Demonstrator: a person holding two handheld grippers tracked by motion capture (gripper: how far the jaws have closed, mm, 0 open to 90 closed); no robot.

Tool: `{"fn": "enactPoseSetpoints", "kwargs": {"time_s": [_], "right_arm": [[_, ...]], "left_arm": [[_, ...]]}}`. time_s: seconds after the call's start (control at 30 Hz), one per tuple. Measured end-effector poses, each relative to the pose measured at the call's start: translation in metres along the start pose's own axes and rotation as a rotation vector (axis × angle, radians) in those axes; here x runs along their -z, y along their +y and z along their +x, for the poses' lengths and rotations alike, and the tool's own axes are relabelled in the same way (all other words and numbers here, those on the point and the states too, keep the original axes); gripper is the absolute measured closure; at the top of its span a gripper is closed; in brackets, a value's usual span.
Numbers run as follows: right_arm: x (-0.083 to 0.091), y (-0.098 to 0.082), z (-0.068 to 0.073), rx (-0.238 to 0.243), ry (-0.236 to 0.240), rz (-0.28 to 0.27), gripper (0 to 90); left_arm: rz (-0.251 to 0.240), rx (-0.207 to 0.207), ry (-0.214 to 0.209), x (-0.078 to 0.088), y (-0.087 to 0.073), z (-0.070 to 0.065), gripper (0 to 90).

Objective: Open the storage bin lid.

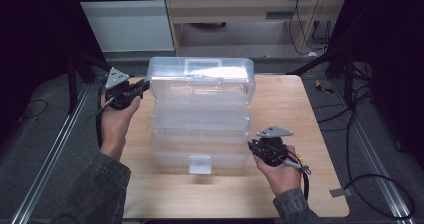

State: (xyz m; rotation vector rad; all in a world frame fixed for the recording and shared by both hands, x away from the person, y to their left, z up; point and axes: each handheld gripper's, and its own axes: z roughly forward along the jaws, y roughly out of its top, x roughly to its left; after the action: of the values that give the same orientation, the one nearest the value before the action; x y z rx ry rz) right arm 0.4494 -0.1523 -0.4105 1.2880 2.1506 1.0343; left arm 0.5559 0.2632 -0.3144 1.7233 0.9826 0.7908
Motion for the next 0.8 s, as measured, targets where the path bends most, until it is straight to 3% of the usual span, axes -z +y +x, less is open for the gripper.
{"fn": "enactPoseSetpoints", "kwargs": {"time_s": [0.4,0.8], "right_arm": [[-0.001,0.0,0.0,0.0,0.001,0.002,78.1],[-0.003,0.001,0.0,0.006,-0.008,0.006,77.0]], "left_arm": [[0.013,-0.023,0.01,-0.007,0.006,0.003,83.7],[0.009,-0.019,0.013,-0.013,0.009,0.005,84.5]]}}
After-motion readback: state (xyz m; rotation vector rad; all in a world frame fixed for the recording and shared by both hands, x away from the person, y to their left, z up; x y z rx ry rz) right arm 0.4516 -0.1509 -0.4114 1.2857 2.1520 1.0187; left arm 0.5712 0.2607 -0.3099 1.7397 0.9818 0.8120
